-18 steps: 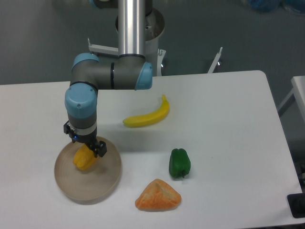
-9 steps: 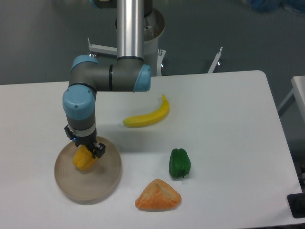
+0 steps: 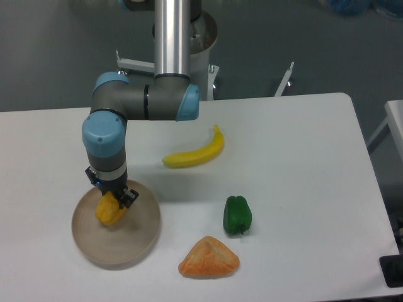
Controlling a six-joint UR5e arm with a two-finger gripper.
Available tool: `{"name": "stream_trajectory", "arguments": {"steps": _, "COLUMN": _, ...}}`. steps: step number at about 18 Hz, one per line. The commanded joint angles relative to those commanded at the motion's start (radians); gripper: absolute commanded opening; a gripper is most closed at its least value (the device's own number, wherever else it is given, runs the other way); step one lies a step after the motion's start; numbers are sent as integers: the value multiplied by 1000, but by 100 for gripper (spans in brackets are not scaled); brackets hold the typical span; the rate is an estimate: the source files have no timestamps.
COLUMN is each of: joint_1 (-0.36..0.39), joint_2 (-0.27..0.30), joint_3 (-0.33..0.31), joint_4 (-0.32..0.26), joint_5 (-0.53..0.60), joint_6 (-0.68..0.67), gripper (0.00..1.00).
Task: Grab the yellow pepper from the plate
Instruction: 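Lower the open gripper around the yellow pepper and close it, then lift the yellow pepper off the plate and carry it toward the green pepper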
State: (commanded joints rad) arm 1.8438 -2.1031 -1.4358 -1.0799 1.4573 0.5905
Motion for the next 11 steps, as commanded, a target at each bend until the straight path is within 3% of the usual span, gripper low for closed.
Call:
{"name": "stream_trajectory", "arguments": {"steps": 5, "joint_1": 78, "joint_2": 47, "joint_3": 17, "joint_4": -18, "joint_5": 15, "joint_6": 161, "gripper": 48}}
{"name": "stream_trajectory", "arguments": {"steps": 11, "joint_1": 264, "joint_2": 89, "joint_3": 29, "joint_4": -38, "joint_5": 15, "joint_6": 400, "gripper": 48}}
